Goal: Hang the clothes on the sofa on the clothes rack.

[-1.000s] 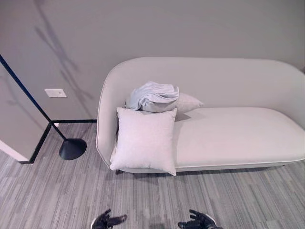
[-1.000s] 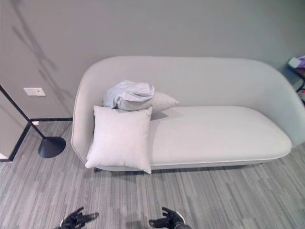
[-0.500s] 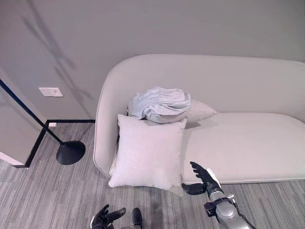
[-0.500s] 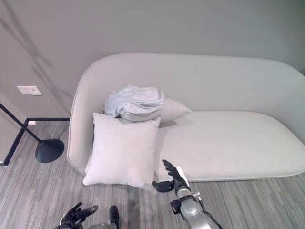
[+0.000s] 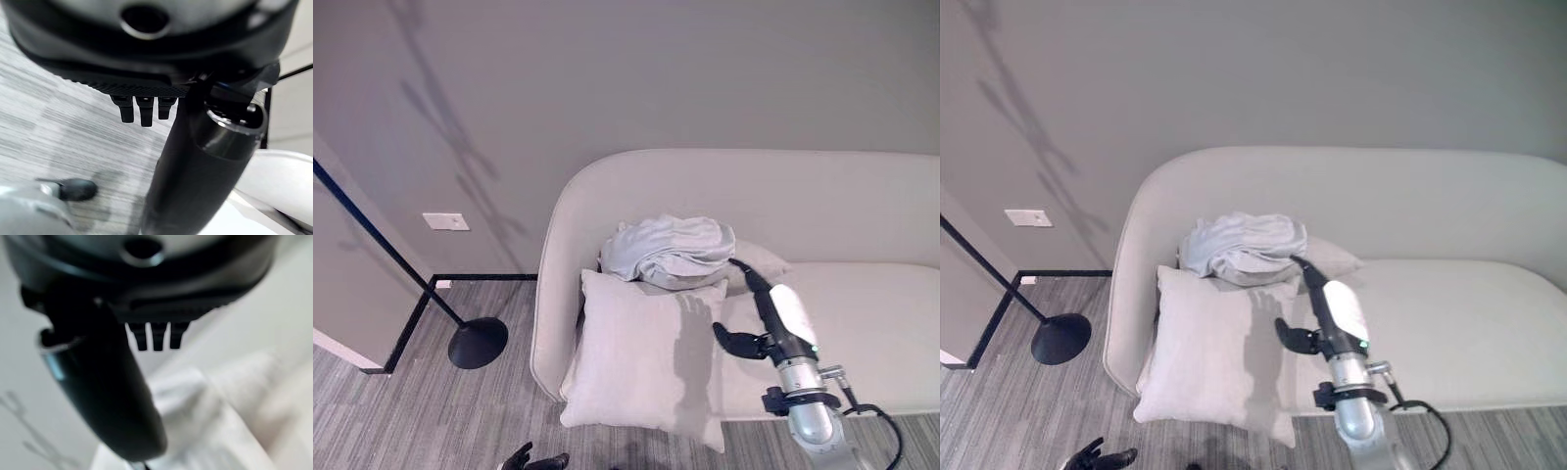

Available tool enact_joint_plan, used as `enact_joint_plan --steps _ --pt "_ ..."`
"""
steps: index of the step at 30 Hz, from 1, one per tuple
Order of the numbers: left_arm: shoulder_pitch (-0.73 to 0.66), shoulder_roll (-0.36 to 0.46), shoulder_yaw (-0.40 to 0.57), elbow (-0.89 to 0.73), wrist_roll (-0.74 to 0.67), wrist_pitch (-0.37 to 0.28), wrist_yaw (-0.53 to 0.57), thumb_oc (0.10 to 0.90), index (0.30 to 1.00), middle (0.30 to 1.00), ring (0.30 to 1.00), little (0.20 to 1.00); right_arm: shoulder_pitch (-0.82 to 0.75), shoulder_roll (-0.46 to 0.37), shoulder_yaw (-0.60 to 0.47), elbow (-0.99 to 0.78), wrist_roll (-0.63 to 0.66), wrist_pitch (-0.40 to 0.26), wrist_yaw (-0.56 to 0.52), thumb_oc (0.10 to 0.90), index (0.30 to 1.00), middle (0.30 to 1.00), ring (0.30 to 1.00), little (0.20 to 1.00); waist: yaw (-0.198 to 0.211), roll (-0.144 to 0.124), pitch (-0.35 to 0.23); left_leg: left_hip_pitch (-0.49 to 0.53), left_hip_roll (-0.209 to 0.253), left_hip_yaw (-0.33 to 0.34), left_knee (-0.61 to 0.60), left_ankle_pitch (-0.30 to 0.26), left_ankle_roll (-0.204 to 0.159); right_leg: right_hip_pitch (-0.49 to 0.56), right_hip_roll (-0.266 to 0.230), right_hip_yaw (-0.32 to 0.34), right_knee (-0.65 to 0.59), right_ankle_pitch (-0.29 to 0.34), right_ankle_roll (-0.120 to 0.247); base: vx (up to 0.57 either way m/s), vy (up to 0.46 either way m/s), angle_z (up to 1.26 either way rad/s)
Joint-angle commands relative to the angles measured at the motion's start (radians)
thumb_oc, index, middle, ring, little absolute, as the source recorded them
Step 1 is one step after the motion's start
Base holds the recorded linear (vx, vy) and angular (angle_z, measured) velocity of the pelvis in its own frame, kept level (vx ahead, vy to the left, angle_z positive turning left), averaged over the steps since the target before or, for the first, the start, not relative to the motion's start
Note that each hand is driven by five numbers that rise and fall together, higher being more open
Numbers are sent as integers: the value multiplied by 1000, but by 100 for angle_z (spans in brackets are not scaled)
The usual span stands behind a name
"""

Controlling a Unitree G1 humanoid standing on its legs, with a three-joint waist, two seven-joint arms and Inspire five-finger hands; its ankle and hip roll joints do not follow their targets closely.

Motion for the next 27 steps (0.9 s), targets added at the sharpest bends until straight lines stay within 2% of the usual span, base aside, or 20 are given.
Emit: enact_joint_plan --steps 1,5,7,8,9,10,11,12,13,16,19,20,21,24,25,27 --pt "-64 -1 -53 -35 126 -52 7 800 900 900 900 900 -128 -94 -129 -214 -121 -90 -130 800 900 900 900 900 -8 -17 -22 25 41 -32 -6 -88 -73 62 67 52 -369 152 1 108 -151 116" --pt "-58 -3 -41 -37 150 -51 12 800 900 900 900 900 -144 -136 -148 -270 -155 -101 -123 800 900 900 900 900 13 -30 -52 27 46 -39 -6 -96 -82 121 76 44 -469 178 4 60 -90 58" --pt "-33 -12 -37 -30 148 -48 -12 800 900 900 900 900 -181 -204 -148 -239 -110 -116 -71 800 900 900 900 900 35 -35 -78 19 58 -55 -6 -92 -93 167 80 18 -539 200 2 95 -106 9" --pt "-33 -12 -37 -30 148 -48 -12 800 900 900 900 900 -181 -204 -148 -238 -110 -116 -71 800 900 900 900 900 34 -35 -78 20 58 -55 -6 -92 -94 169 80 17 -540 201 2 74 -99 22" --pt "-26 -15 -38 -18 131 -43 -30 800 900 900 900 900 -213 -252 -139 -183 -64 -118 -32 800 900 900 900 900 52 -44 -88 15 63 -67 -6 -88 -101 190 84 6 -566 204 -3 27 -50 22" --pt "-26 -15 -37 -18 130 -43 -31 800 900 900 900 900 -217 -254 -136 -179 -62 -119 -33 800 900 900 900 900 49 -43 -87 16 62 -69 -6 -88 -101 192 84 4 -570 205 -3 62 -95 23" --pt "-18 -19 -38 -8 112 -36 -41 800 900 900 900 900 -256 -267 -106 -66 43 -107 7 800 900 900 900 900 63 -49 -100 17 65 -79 -6 -89 -108 215 88 -9 -596 207 -6 40 -48 16" --pt "-18 -19 -36 -8 111 -36 -41 800 900 900 900 900 -264 -269 -100 -58 46 -110 5 800 900 900 900 900 60 -49 -99 18 65 -80 -6 -90 -108 218 89 -11 -600 209 -6 49 -69 22" --pt "-15 -18 -46 -13 101 -31 -43 800 900 900 900 900 -311 -266 -69 27 121 -93 21 800 900 900 900 900 68 -52 -102 19 67 -82 -6 -89 -112 225 91 -14 -605 207 -8 21 -30 21" --pt "-18 -15 -57 16 87 -16 -53 800 900 900 900 900 -383 -260 -31 105 270 -89 60 800 900 900 900 900 79 -60 -109 19 73 -89 -6 -85 -120 233 95 -20 -612 203 -15 19 -38 14" --pt "-25 -13 -70 52 73 0 -69 800 900 900 900 900 -568 -316 53 299 388 -53 85 800 900 900 900 900 101 -72 -115 16 79 -99 -6 -81 -130 231 100 -25 -612 203 -22 3 -34 10" --pt "-27 -14 -66 52 73 0 -70 800 900 900 900 900 -578 -317 61 308 390 -56 83 800 900 900 900 900 98 -71 -114 15 79 -98 -6 -81 -130 230 100 -24 -612 203 -22 0 0 0" --pt "-24 -11 -82 57 60 5 -72 800 900 900 900 900 -664 -313 106 405 475 -50 86 800 900 900 900 900 109 -75 -116 14 81 -101 -6 -78 -133 229 103 -26 -612 203 -24 0 0 0" --pt "-25 -14 -89 62 46 7 -76 800 900 900 900 900 -724 -310 141 470 530 -54 88 800 900 900 900 900 111 -77 -115 11 82 -101 -6 -76 -135 228 104 -27 -612 205 -25 0 0 0" --pt "-24 -17 -103 67 20 8 -79 800 900 900 900 900 -825 -310 193 591 614 -46 91 800 900 900 900 900 120 -83 -115 6 84 -102 -6 -71 -138 224 106 -28 -612 206 -27 -21 4 3" --pt "-21 -23 -106 78 -20 19 -86 800 900 900 900 900 -930 -303 256 705 722 -41 123 800 900 900 900 900 121 -87 -115 1 86 -103 -6 -67 -142 219 108 -24 -612 210 -28 -15 5 -2"
